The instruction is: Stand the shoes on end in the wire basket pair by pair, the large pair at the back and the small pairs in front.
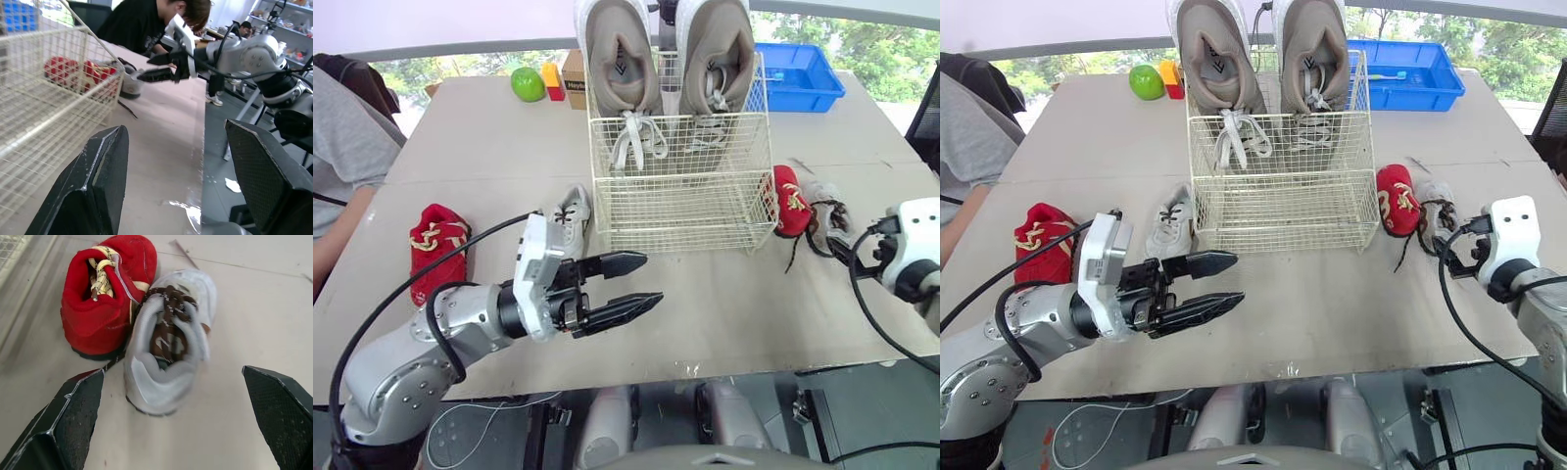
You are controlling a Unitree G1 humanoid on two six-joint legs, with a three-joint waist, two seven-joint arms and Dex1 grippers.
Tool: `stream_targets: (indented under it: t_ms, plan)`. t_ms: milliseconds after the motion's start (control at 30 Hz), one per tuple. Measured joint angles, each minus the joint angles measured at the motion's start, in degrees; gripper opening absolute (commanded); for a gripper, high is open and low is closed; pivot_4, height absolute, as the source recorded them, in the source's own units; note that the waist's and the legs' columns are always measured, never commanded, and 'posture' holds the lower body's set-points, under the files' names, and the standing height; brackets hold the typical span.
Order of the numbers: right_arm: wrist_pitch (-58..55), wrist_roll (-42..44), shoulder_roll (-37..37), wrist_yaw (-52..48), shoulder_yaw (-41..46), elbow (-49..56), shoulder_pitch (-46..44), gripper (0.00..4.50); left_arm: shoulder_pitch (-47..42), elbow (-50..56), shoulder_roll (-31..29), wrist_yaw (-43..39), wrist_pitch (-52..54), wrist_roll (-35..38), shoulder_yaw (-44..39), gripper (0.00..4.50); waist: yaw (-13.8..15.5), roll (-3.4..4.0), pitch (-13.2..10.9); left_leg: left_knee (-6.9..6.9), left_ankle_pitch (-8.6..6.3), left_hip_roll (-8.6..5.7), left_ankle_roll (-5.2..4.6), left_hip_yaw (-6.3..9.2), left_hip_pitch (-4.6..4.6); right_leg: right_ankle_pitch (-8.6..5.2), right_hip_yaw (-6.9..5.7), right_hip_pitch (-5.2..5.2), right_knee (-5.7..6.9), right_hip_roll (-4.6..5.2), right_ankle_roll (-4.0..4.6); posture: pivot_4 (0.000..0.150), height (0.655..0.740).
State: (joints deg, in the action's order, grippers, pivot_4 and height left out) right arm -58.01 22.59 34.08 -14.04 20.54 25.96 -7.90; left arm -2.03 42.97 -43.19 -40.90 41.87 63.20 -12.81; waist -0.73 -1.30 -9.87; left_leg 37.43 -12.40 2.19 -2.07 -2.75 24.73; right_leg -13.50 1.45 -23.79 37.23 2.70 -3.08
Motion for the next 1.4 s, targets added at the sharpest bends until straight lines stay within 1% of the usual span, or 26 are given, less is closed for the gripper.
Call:
stream_targets:
  t_ms: [33, 100, 133, 200, 300, 367, 433, 500, 567, 667, 700, 733, 767, 800, 833, 867, 900, 933, 967, 1000, 1067, 1167, 1233, 1300, 1367, 1400]
  plan:
    - [1.16, -0.87, -2.05, 0.96, -0.63, -3.45, -2.2, 4.16, -0.09, 0.03, 0.36, 0.53, 0.0, 0.03, 0.3, 3.43, -0.14, 0.0, -0.01, 0.01, 0.0, 0.0, 0.0, -0.03, 0.0, 0.01, 0.03, 0.0, -0.02, -0.02, 0.0, 0.15, 0.74]
    - [3.37, -2.5, -2.49, 1.55, -2.42, -8.98, -3.62, 3.63, -0.14, 0.09, 0.46, 1.34, 0.0, 0.01, 0.87, 3.43, -0.04, 0.03, -0.02, 0.01, 0.0, -0.03, 0.0, -0.05, 0.0, 0.01, 0.06, 0.0, -0.02, -0.01, 0.0, 0.15, 0.74]
    - [3.48, -2.58, -2.49, 1.55, -2.5, -9.31, -3.67, 3.28, -0.14, 0.09, 0.46, 1.37, 0.0, 0.01, 0.9, 3.43, 0.02, 0.03, -0.02, 0.01, 0.0, -0.03, 0.0, -0.04, 0.0, 0.01, 0.04, 0.01, -0.02, -0.01, 0.0, 0.15, 0.74]
    - [6.25, -3.48, -2.49, 0.76, -3.74, -12.04, -4.6, 2.52, -0.69, 0.09, 0.46, 2.37, 0.0, 0.03, 1.13, 3.43, 0.18, 0.03, -0.02, 0.01, 0.0, -0.03, 0.0, -0.02, 0.02, 0.01, 0.03, 0.02, -0.03, -0.01, 0.0, 0.15, 0.74]
    - [8.09, -4.21, -2.06, -0.07, -3.88, -13.31, -4.91, 1.16, -1.78, 0.09, 0.49, 2.9, -0.01, 0.04, 1.54, 3.43, 0.13, 0.03, -0.02, 0.01, 0.0, -0.03, 0.0, -0.02, 0.01, 0.02, 0.04, 0.03, -0.03, -0.02, -0.01, 0.15, 0.74]
    - [8.6, -4.51, -1.4, -0.59, -3.92, -13.41, -4.82, 0.43, -2.33, 0.0, 0.83, 3.2, 0.0, 0.02, 2.19, 3.43, 0.13, 0.04, -0.02, 0.01, 0.0, -0.03, 0.0, -0.02, 0.01, 0.02, 0.03, 0.03, -0.03, -0.02, -0.01, 0.15, 0.74]
    - [9.4, -4.96, -0.08, -0.87, -3.77, -13.15, -3.82, 0.04, -3.58, -0.77, 1.3, 3.21, 0.0, 0.0, 2.86, 3.43, 0.38, 0.05, -0.02, 0.01, 0.0, -0.05, 0.0, -0.03, 0.01, 0.01, 0.0, 0.04, -0.02, -0.01, -0.01, 0.15, 0.74]
    - [9.66, -5.11, 2.09, -2.29, -3.28, -11.48, -1.39, 0.02, -5.61, -2.15, 2.26, 3.22, -0.01, 0.01, 3.9, 3.43, 0.81, 0.06, -0.02, 0.02, 0.0, -0.06, 0.0, -0.06, 0.02, 0.01, -0.05, 0.07, -0.03, -0.01, -0.02, 0.15, 0.74]
    - [10.03, -4.85, 8.56, -7.63, 0.69, -7.02, 6.06, 0.02, -8.68, -4.44, 3.77, 3.38, 0.33, 0.8, 5.08, 3.43, 1.65, 0.17, -0.08, 0.02, 0.0, -0.07, -0.01, -0.06, 0.06, 0.0, -0.06, 0.08, -0.08, 0.0, -0.03, 0.15, 0.74]
    - [11.0, -4.04, 15.39, -15.05, 8.18, -3.28, 12.82, 0.02, -10.88, -6.47, 4.63, 3.81, 1.1, 2.14, 5.74, 3.43, 1.53, 0.26, -0.1, 0.01, 0.0, -0.06, -0.01, -0.02, 0.03, 0.0, -0.05, 0.14, -0.16, -0.01, -0.05, 0.15, 0.74]
    - [11.77, -3.65, 17.97, -19.25, 11.7, -1.83, 15.82, 0.02, -11.91, -7.19, 5.05, 4.15, 1.58, 2.83, 6.17, 3.43, 1.44, 0.25, -0.09, 0.02, 0.0, -0.05, -0.01, -0.02, 0.0, 0.0, -0.06, 0.17, -0.17, -0.03, -0.05, 0.15, 0.74]
    - [12.45, -1.74, 21.78, -27.92, 18.14, -0.13, 20.86, 0.02, -13.4, -8.43, 5.69, 4.84, 2.6, 4.64, 6.58, 3.43, 1.45, 0.36, -0.12, 0.01, 0.0, -0.05, -0.01, -0.01, 0.0, 0.01, -0.07, 0.16, -0.16, -0.04, -0.09, 0.15, 0.74]
    - [12.53, -0.54, 23.67, -32.61, 21.18, 0.93, 22.49, 0.02, -13.6, -8.9, 5.53, 5.11, 2.99, 5.5, 6.41, 3.43, 1.23, 0.35, -0.11, -0.01, 0.0, 0.0, -0.01, -0.01, -0.08, 0.05, -0.03, 0.18, -0.16, -0.08, -0.15, 0.15, 0.74]
    - [13.24, 1.99, 25.8, -40.6, 27.13, 3.13, 24.93, 0.02, -14.21, -9.87, 5.52, 5.25, 3.98, 7.27, 6.42, 3.43, 0.82, 0.32, -0.11, 0.0, 0.0, 0.07, -0.01, 0.04, -0.11, 0.07, -0.04, 0.21, -0.17, -0.16, -0.19, 0.15, 0.74]
    - [13.47, 3.75, 27.25, -45.84, 30.32, 4.62, 26.4, 0.02, -14.31, -10.25, 5.27, 5.18, 4.53, 8.18, 6.36, 3.43, 0.46, 0.32, -0.11, 0.0, 0.0, 0.09, -0.01, 0.07, -0.11, 0.05, -0.05, 0.22, -0.16, -0.22, -0.22, 0.15, 0.74]
    - [13.06, 6.48, 30.3, -54.78, 34.92, 6.85, 29.07, 0.02, -15.3, -11.35, 4.36, 4.35, 5.78, 9.45, 6.46, 3.43, 0.27, 0.32, -0.12, 0.01, 0.0, 0.12, -0.01, 0.09, -0.12, -0.04, -0.09, 0.23, -0.12, -0.25, -0.35, 0.15, 0.74]
    - [12.88, 8.31, 32.51, -59.75, 36.67, 8.51, 29.66, 0.02, -16.18, -12.22, 3.42, 3.84, 6.44, 9.96, 6.4, 3.43, 0.05, 0.31, -0.12, 0.01, 0.0, 0.15, -0.01, 0.08, -0.16, -0.06, -0.1, 0.24, -0.13, -0.32, -0.35, 0.15, 0.74]
    - [12.46, 11.74, 35.77, -64.67, 37.32, 10.61, 27.93, 0.02, -18.64, -14.55, 2.59, 2.86, 7.65, 10.66, 6.36, 3.43, -0.11, 0.24, -0.14, 0.06, 0.0, 0.22, -0.01, 0.1, -0.24, -0.09, -0.11, 0.32, -0.12, -0.42, -0.19, 0.15, 0.74]
    - [12.51, 13.69, 37.62, -66.43, 37.28, 11.97, 26.2, 0.02, -20.41, -15.75, 2.33, 2.31, 8.08, 10.75, 6.35, 3.43, -0.09, 0.22, -0.15, 0.06, 0.0, 0.22, 0.0, 0.11, -0.23, -0.05, -0.11, 0.33, -0.15, -0.45, -0.12, 0.15, 0.74]
    - [13.58, 16.4, 39.84, -66.99, 34.82, 12.81, 22.64, 0.02, -22.59, -17.43, 1.39, 0.52, 8.86, 10.66, 6.65, 3.43, -0.06, 0.13, -0.15, 0.1, 0.0, 0.22, 0.01, 0.11, -0.27, -0.02, -0.13, 0.35, -0.15, -0.45, -0.08, 0.15, 0.74]
    - [19.2, 21.36, 44.12, -65.19, 23.24, 13.79, 12.08, 0.02, -29.03, -21.13, -1.05, -4.22, 10.47, 8.54, 8.84, 3.43, 0.01, 0.08, -0.18, 0.13, 0.01, 0.21, 0.03, 0.08, -0.22, -0.01, -0.11, 0.32, -0.23, -0.43, -0.05, 0.15, 0.74]
    - [24.46, 24.22, 44.45, -62.58, 6.27, 14.08, -2.41, 0.02, -33.92, -23.61, -2.62, -9.05, 12.66, 7.27, 10.85, 3.43, 0.25, 0.07, -0.22, 0.13, 0.02, 0.11, 0.03, 0.07, 0.0, 0.1, -0.11, 0.15, -0.28, -0.24, 0.13, 0.15, 0.74]
    - [26.6, 21.79, 40.52, -61.71, -6.72, 12.2, -16.97, 0.02, -36.86, -24.68, -4.16, -14.12, 13.19, 3.95, 13.97, 3.43, 0.04, 0.06, -0.25, 0.11, 0.01, 0.05, 0.03, 0.13, 0.06, 0.13, 0.01, 0.1, -0.39, -0.19, 0.16, 0.15, 0.74]
    - [27.77, 18.3, 36.14, -61.94, -15.75, 9.38, -27.26, 0.02, -40.39, -25.79, -4.34, -18.13, 13.04, 0.6, 17.18, 3.43, 0.0, 0.0, -0.31, 0.1, 0.01, 0.01, 0.04, 0.14, 0.13, 0.12, 0.01, 0.09, -0.46, -0.19, 0.07, 0.15, 0.74]
    - [28.5, 13.87, 31.91, -63.05, -24.05, 6.23, -34.71, 0.02, -43.68, -27.1, -4.76, -23.41, 12.49, -3.45, 20.39, 3.43, 0.17, -0.01, -0.31, 0.08, 0.02, 0.0, 0.04, 0.06, 0.17, 0.17, -0.07, 0.09, -0.41, -0.19, -0.16, 0.15, 0.74]
    - [28.74, 12.99, 31.12, -63.24, -25.44, 5.56, -35.77, 0.02, -44.3, -27.39, -4.81, -24.57, 12.44, -4.19, 20.94, 3.43, 0.26, -0.01, -0.32, 0.08, 0.02, 0.0, 0.05, 0.04, 0.2, 0.16, -0.11, 0.08, -0.4, -0.19, -0.19, 0.15, 0.74]
